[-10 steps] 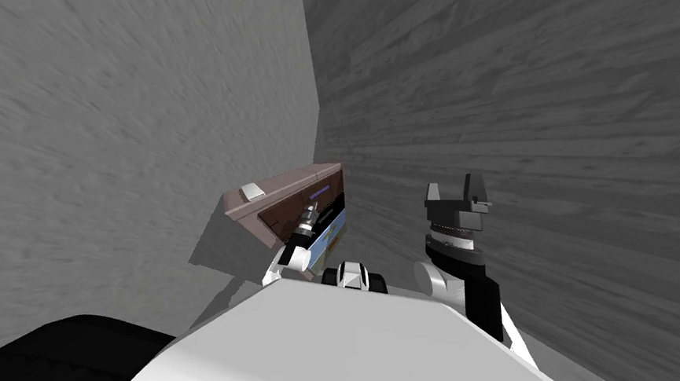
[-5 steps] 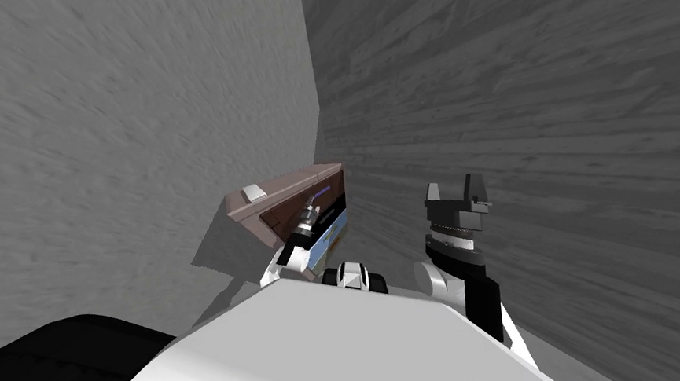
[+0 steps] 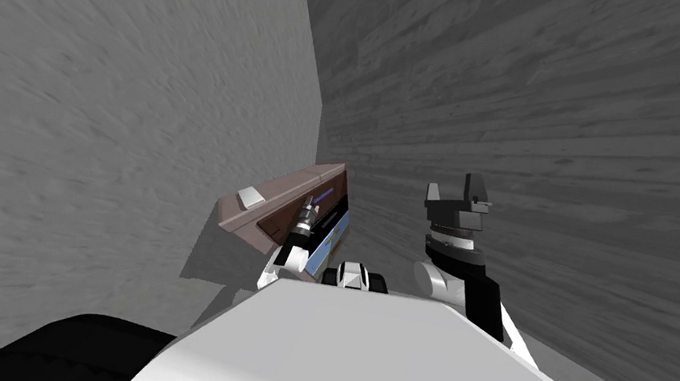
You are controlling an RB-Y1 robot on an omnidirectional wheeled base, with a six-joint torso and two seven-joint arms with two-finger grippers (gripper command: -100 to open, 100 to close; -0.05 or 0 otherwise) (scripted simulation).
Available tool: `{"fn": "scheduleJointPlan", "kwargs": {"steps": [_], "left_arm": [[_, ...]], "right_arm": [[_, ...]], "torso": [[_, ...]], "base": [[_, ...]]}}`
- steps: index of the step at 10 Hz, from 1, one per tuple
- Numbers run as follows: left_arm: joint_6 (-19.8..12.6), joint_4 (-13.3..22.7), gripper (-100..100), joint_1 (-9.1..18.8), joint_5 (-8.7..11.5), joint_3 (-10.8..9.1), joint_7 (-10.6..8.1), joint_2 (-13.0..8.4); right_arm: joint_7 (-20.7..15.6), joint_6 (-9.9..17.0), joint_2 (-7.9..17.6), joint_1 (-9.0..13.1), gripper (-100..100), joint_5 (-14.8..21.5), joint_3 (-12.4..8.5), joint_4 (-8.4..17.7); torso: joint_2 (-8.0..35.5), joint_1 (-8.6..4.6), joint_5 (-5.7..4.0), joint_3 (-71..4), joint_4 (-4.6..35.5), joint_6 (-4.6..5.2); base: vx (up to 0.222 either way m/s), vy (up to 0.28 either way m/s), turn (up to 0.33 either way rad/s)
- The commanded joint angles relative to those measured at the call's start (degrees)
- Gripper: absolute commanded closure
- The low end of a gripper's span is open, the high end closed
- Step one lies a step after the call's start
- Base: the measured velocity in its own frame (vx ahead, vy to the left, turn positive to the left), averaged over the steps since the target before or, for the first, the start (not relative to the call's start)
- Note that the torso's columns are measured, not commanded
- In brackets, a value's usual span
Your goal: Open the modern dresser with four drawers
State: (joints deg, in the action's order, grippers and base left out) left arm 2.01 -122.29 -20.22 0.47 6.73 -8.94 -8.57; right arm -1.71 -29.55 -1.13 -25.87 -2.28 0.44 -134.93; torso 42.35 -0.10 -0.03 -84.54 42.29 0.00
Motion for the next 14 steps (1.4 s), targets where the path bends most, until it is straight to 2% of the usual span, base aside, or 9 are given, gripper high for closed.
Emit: {"fn": "scheduleJointPlan", "kwargs": {"steps": [1, 5, 7, 10, 11, 13, 14], "left_arm": [[0.6, 1.1, 100, 0.4, -0.1, 0.04, 0.12, 0.1], [-0.6, -1.2, 100, -0.5, -0.4, 0.69, 0.31, 0.5], [-0.7, -1.2, 100, -0.9, -0.5, 0.95, 0.4, 0.6], [-0.8, -1.9, 100, -1.3, -0.7, 1.43, 0.58, 0.9], [-1.8, -3.4, -100, -1.9, -0.6, 1.32, 0.4, 0.6], [-3.8, -6.7, -100, -3.1, -0.6, 1.39, 0.08, 0.1], [-3.8, -6.7, -100, -3.1, -0.6, 1.39, 0.08, 0.1]], "right_arm": [[0.0, 0.0, 0.0, 0.0, 0, 0.0, 0.0, 0.0], [0.0, 0.0, 0.0, 0.0, 0, 0.0, 0.0, 0.0], [0.0, 0.0, 0.0, 0.0, 0, 0.0, 0.0, 0.0], [0.0, 0.0, 0.0, 0.0, 0, 0.0, 0.0, 0.0], [0.0, 0.0, 0.0, 0.0, 0, 0.0, 0.0, 0.0], [0.0, 0.0, 0.0, 0.0, 0, 0.0, 0.0, 0.0], [0.0, 0.0, 0.0, 0.0, 0, 0.0, 0.0, 0.0]], "torso": [[0.4, 0.09, 0.03, 0.2, 0.1, 0.0], [0.1, -0.01, -0.02, 0.1, 0.1, -0.02], [-0.1, 0.3, 0.02, -0.1, 0.1, 0.02], [0.1, -0.06, 0.0, 0.1, 0.0, 0.02], [0.1, -0.03, 0.0, 0.1, 0.0, -0.01], [-0.4, 0.61, 0.13, -0.2, 0.0, -0.08], [-0.4, 0.52, 0.13, -0.2, 0.0, -0.05]], "base": [[-0.038, -0.008, -0.013], [-0.065, -0.152, 0.012], [-0.041, -0.09, 0.006], [-0.097, -0.163, 0.005], [-0.032, -0.087, 0.008], [0.048, 0.016, -0.002], [0.044, 0.033, 0.009]]}}
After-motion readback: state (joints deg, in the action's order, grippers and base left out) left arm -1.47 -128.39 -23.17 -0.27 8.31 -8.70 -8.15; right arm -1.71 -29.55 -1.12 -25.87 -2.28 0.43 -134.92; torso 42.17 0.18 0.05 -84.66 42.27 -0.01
